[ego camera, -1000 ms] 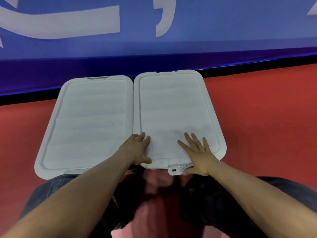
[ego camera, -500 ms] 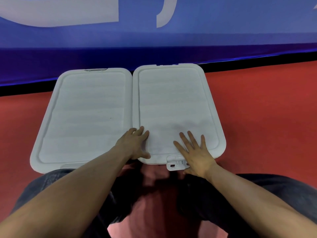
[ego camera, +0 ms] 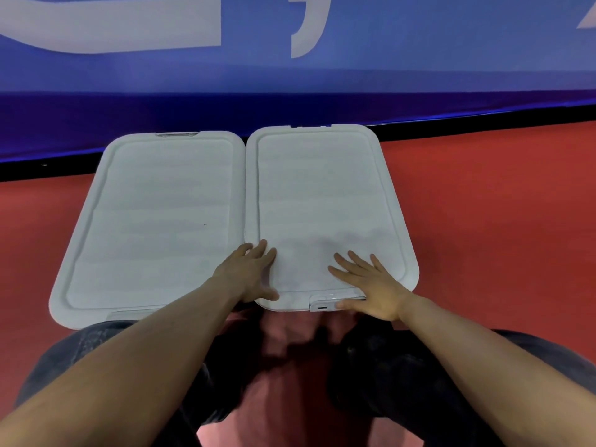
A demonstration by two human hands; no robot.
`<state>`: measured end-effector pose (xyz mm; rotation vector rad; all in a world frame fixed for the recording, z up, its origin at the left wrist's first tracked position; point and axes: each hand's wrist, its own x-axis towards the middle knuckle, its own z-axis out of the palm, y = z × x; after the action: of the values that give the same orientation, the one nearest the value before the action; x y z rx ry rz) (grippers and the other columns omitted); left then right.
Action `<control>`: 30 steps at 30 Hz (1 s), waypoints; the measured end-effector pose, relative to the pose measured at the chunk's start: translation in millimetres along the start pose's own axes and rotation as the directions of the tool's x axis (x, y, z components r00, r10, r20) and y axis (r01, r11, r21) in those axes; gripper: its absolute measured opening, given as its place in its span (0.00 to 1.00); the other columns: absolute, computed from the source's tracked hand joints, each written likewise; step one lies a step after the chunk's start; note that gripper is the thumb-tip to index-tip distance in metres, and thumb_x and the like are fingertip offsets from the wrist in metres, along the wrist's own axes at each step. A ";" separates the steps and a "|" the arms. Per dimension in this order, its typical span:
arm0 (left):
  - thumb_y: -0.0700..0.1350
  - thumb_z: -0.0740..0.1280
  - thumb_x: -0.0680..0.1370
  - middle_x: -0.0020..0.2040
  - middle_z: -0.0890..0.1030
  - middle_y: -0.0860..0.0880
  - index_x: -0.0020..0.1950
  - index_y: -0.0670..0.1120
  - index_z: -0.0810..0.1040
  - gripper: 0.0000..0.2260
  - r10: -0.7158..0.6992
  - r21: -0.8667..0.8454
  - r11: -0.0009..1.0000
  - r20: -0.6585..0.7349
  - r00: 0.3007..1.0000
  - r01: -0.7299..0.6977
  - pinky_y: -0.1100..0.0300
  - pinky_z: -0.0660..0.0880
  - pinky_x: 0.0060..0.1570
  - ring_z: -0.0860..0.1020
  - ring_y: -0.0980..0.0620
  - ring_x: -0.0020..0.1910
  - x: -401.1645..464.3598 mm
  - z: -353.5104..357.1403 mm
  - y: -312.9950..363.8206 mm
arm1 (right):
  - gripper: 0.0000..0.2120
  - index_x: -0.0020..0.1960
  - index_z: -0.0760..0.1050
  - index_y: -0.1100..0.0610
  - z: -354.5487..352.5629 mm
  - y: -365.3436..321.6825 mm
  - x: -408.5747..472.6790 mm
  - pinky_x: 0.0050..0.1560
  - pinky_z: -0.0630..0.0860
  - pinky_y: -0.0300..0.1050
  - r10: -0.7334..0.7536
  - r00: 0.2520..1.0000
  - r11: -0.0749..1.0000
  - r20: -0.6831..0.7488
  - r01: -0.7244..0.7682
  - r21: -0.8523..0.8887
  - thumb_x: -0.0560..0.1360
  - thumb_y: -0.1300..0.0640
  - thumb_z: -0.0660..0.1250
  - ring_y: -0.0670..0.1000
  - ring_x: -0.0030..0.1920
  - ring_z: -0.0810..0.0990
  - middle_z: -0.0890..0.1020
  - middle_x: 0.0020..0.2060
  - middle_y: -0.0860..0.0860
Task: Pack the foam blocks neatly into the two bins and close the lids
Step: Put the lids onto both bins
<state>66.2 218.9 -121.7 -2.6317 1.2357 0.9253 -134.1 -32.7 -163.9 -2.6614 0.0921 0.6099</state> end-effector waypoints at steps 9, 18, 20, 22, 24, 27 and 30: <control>0.66 0.71 0.70 0.82 0.49 0.54 0.81 0.54 0.51 0.47 0.008 0.022 1.000 -0.016 1.000 -0.008 0.51 0.60 0.76 0.51 0.44 0.80 -0.3 -1.8 2.3 | 0.34 0.80 0.47 0.34 -1.0 0.3 1.5 0.78 0.31 0.51 0.014 1.000 0.999 0.010 -0.014 0.045 0.78 0.30 0.55 0.39 0.78 0.32 0.41 0.79 0.34; 0.69 0.67 0.71 0.82 0.50 0.54 0.81 0.55 0.52 0.45 0.015 0.013 1.000 -0.035 0.999 -0.014 0.51 0.58 0.76 0.51 0.45 0.79 -0.9 -3.2 0.8 | 0.34 0.80 0.50 0.35 -2.1 -3.7 1.3 0.80 0.35 0.52 0.059 0.996 0.994 -0.063 -0.052 0.100 0.78 0.29 0.55 0.35 0.77 0.34 0.43 0.79 0.32; 0.74 0.61 0.72 0.82 0.52 0.53 0.82 0.56 0.50 0.45 0.009 -0.023 1.000 -0.086 0.996 -0.011 0.51 0.53 0.78 0.52 0.47 0.79 6.0 -6.3 -3.1 | 0.36 0.81 0.47 0.37 -10.4 -8.9 9.2 0.80 0.36 0.51 0.084 0.994 0.993 -0.075 -0.078 0.085 0.77 0.28 0.52 0.36 0.77 0.33 0.40 0.79 0.34; 0.77 0.56 0.72 0.83 0.48 0.53 0.82 0.56 0.45 0.46 -0.020 -0.079 0.997 -0.134 0.991 0.010 0.49 0.48 0.79 0.48 0.48 0.81 18.1 -12.2 -8.5 | 0.37 0.81 0.43 0.39 -21.8 -12.6 28.0 0.80 0.35 0.52 0.117 0.989 0.992 -0.091 -0.112 0.057 0.77 0.27 0.49 0.38 0.78 0.32 0.38 0.79 0.36; 0.77 0.54 0.73 0.83 0.43 0.54 0.82 0.57 0.42 0.45 -0.039 -0.102 0.995 -0.161 0.986 0.023 0.48 0.46 0.79 0.44 0.49 0.81 37.1 -19.8 -12.2 | 0.37 0.82 0.43 0.40 -35.4 -9.6 51.5 0.79 0.34 0.53 0.175 0.978 0.983 -0.114 -0.167 0.078 0.78 0.28 0.48 0.40 0.78 0.33 0.38 0.80 0.37; 0.76 0.50 0.75 0.83 0.42 0.53 0.82 0.56 0.42 0.42 -0.062 -0.112 0.993 -0.249 0.967 0.035 0.47 0.46 0.79 0.43 0.49 0.81 74.3 -29.0 -18.3 | 0.36 0.82 0.44 0.42 -56.1 8.9 90.7 0.79 0.35 0.55 0.218 0.959 0.976 -0.183 -0.213 0.050 0.79 0.30 0.47 0.45 0.80 0.37 0.41 0.81 0.41; 0.74 0.45 0.77 0.83 0.42 0.53 0.83 0.55 0.43 0.39 -0.082 -0.092 0.994 -0.336 0.938 0.054 0.46 0.45 0.79 0.42 0.48 0.81 115.7 -41.6 -33.8 | 0.35 0.82 0.44 0.45 -84.2 32.3 139.9 0.80 0.39 0.58 0.244 0.934 0.968 -0.262 -0.252 0.005 0.81 0.32 0.47 0.51 0.81 0.40 0.43 0.82 0.46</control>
<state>167.5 150.6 -158.2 -2.9707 1.1796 0.5339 21.2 -92.5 -167.0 -2.7668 0.5051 0.3313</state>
